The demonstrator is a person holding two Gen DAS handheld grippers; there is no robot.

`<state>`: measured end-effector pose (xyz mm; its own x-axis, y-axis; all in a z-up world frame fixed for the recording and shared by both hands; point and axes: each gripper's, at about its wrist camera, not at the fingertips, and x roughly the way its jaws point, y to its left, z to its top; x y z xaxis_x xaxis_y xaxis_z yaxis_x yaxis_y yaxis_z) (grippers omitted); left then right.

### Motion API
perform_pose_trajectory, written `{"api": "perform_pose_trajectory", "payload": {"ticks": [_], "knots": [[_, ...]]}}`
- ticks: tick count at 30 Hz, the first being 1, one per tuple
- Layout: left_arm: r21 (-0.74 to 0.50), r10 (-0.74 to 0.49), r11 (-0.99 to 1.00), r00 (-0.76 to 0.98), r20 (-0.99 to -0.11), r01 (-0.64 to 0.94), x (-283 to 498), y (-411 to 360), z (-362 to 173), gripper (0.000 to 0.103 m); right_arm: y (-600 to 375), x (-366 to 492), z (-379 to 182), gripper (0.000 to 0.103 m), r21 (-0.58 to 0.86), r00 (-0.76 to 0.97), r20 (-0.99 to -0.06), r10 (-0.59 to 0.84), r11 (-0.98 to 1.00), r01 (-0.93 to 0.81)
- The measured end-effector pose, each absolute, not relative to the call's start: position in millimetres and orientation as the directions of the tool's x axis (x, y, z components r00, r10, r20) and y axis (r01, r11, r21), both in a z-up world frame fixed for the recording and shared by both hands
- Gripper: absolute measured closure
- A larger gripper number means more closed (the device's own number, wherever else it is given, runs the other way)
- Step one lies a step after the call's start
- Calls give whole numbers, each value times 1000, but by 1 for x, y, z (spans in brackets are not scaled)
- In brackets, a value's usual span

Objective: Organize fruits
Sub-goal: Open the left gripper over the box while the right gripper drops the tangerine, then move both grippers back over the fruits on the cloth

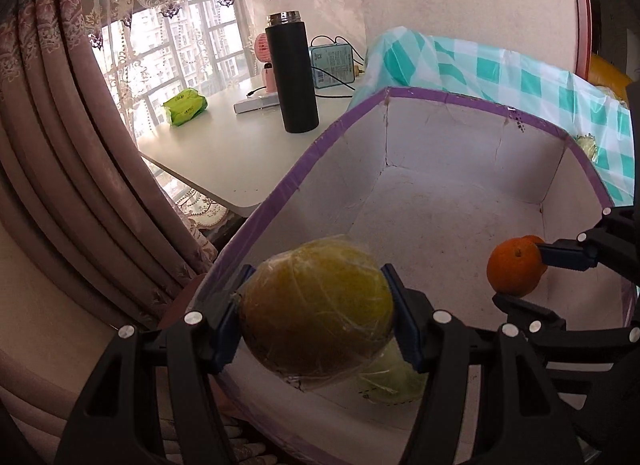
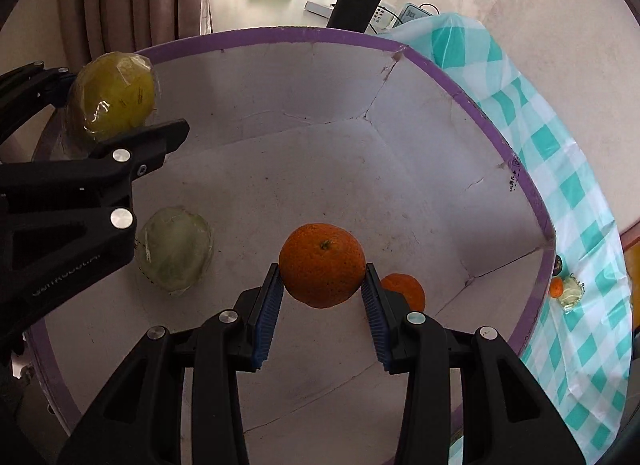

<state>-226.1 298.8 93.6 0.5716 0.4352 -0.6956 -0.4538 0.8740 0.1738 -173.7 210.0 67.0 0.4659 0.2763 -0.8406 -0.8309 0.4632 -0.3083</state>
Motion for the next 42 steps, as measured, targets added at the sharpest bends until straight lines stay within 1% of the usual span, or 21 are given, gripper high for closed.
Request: {"api": "perform_pose_trajectory", "payload": {"ticks": [3, 9, 10, 11, 12, 13, 14, 15, 16, 17, 20, 28, 32, 34, 36, 38, 42], "knots": [[259, 457, 875, 522, -720, -408, -218, 292, 83, 40, 213, -171, 61, 63, -326, 459, -855, 239, 441, -836], [283, 440, 885, 465, -768, -371, -208, 293, 76, 38, 211, -165, 59, 62, -342, 466, -860, 207, 442, -829], [280, 437, 886, 461, -772, -370, -206, 294, 75, 37, 211, -165, 60, 56, -343, 470, -857, 212, 444, -827], [277, 435, 886, 461, -773, -373, -205, 294, 75, 32, 210, -165, 62, 48, -342, 472, -855, 217, 448, -826], [269, 432, 886, 464, -773, -377, -205, 294, 76, 28, 209, -166, 63, 44, -343, 476, -851, 223, 452, -823], [265, 431, 886, 464, -774, -381, -205, 294, 77, 24, 208, -167, 65, 34, -346, 484, -845, 228, 456, -820], [269, 438, 883, 466, -769, -386, -205, 294, 78, 17, 208, -169, 67, 30, -353, 493, -838, 232, 459, -815], [271, 441, 882, 467, -766, -386, -205, 293, 79, 14, 206, -169, 68, 26, -362, 505, -831, 233, 463, -809], [276, 446, 879, 467, -764, -389, -205, 292, 79, 13, 205, -171, 70, 23, -375, 520, -822, 232, 467, -801], [288, 460, 872, 458, -761, -397, -205, 293, 79, 9, 205, -172, 70, 19, -390, 536, -812, 229, 470, -792], [291, 465, 868, 456, -759, -402, -204, 295, 78, 7, 203, -176, 72, 18, -442, 592, -776, 218, 480, -757], [271, 450, 876, 478, -754, -398, -192, 308, 80, 8, 208, -174, 81, 18, -412, 637, -728, 253, 582, -702], [257, 445, 876, 480, -756, -408, -192, 310, 82, 8, 210, -177, 85, 18, -433, 667, -697, 262, 588, -683], [274, 470, 862, 472, -746, -426, -196, 306, 87, 8, 205, -177, 88, 18, -451, 691, -670, 271, 592, -668], [299, 505, 845, 480, -717, -442, -200, 300, 98, 6, 192, -174, 98, 18, -427, 708, -641, 296, 629, -650], [322, 548, 823, 501, -670, -469, -204, 292, 113, 5, 174, -169, 116, 18, -357, 714, -601, 360, 678, -642], [265, 568, 815, 619, -542, -515, -216, 265, 157, 3, 132, -165, 144, 18, -262, 756, -494, 429, 756, -600]]}}
